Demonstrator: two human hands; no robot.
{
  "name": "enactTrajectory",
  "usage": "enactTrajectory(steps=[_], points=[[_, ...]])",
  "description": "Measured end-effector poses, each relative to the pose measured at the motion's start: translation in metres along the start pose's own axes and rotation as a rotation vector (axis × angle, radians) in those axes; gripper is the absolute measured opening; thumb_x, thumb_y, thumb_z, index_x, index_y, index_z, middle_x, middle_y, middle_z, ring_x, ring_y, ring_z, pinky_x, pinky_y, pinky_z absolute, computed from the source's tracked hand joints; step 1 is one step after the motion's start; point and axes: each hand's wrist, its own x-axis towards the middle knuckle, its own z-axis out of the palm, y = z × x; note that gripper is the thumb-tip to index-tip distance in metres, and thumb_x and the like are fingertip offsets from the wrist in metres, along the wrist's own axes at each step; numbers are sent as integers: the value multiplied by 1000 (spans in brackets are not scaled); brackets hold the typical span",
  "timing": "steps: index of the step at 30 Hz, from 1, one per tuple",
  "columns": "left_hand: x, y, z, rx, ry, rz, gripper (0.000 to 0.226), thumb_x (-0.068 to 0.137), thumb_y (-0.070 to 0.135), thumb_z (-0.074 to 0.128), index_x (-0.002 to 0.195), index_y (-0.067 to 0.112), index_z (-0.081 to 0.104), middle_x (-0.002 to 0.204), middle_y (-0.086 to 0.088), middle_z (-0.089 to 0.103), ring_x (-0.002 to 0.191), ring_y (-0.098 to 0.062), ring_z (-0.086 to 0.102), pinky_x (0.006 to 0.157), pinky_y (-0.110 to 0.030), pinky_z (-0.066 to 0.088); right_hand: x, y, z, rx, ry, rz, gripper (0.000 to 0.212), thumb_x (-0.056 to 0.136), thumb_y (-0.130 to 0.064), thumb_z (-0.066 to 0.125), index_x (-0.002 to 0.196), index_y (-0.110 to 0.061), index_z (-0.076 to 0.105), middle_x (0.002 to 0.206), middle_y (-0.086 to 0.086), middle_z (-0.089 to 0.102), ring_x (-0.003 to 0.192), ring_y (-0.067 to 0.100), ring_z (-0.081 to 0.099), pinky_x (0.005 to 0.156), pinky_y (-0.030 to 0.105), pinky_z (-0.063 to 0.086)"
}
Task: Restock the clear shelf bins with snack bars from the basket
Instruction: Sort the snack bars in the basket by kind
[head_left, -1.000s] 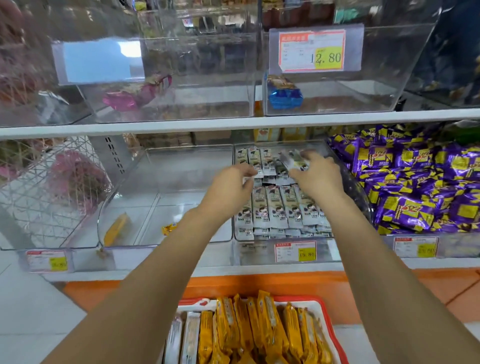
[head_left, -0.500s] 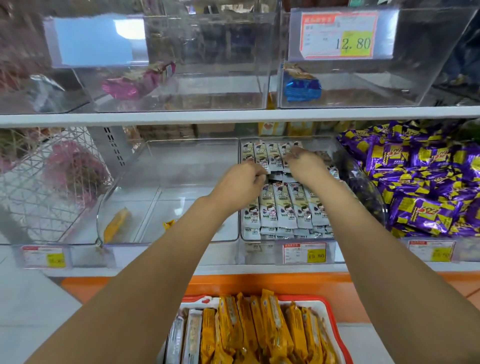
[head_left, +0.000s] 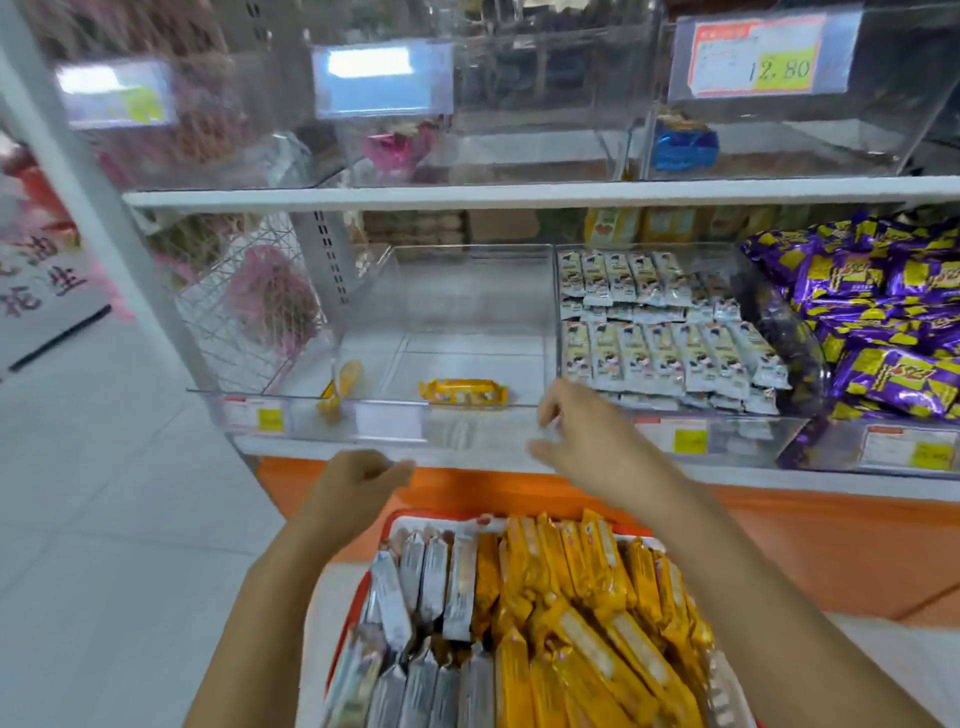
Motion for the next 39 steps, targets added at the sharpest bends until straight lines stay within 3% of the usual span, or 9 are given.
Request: enactTrajectory(steps=[3,7,11,15,18,24,27,32,39], points=[[-22,-61,3,85,-67,-215,27,93,26,58,72,10,61,72,-6,59,75,-22,57,67,-29,36,-13,-14,52,-43,-260,52,39,89,-35,62,120,-19,44,125,5,50,109,21,53,79,29,40],[-47,-117,25,200,-201,-447,41,98,29,48,129,2,54,136,-15,52,123,-27,50,92,-26,37,-27,-30,127,-77,-435,124,67,91,-37,60,144,-10,30,139,11,47,120,27,51,86,33,42],[-65,-138,46,68,-280,-538,23,94,24,51,78,9,58,76,-9,58,68,-23,53,66,-28,45,-33,-42,190,-29,-446,171,81,92,-37,58,152,-9,12,129,13,53,94,26,60,51,28,36],[-69,-142,50,117,-161,-470,39,89,26,59,56,13,43,54,-6,44,49,-18,42,54,-23,35,-30,-52,223,-10,-376,256,67,92,-38,56,145,-7,29,100,5,58,76,18,56,52,28,38],[-73,-142,51,77,-100,-442,50,83,28,66,44,14,38,38,2,36,40,-14,40,46,-20,32,-27,-54,234,-24,-321,276,60,90,-38,60,138,-8,39,111,8,63,92,23,62,62,28,42],[-79,-126,58,237,-200,-503,37,74,23,72,61,13,40,56,2,37,50,-10,44,43,-18,31,-17,-49,226,88,-329,349,27,90,-34,60,95,-9,49,69,0,46,60,13,47,48,25,34],[-79,-121,65,303,-206,-494,40,77,20,68,61,16,31,58,3,36,70,-6,58,50,-19,34,-18,-38,215,194,-279,321,44,88,-30,63,64,-21,27,56,-4,34,46,7,32,42,21,23],[-78,-116,63,280,-253,-493,43,75,18,69,57,16,30,55,3,33,46,-9,34,38,-17,23,-38,-20,187,354,-135,273,37,81,-26,74,85,-14,39,72,-3,39,59,11,38,51,25,29],[-70,-109,44,168,-327,-462,42,73,34,78,57,10,47,46,5,42,42,-6,40,49,-19,33,-66,-11,158,364,39,192,43,75,-26,80,86,-16,40,77,-3,47,59,9,37,51,22,31]])
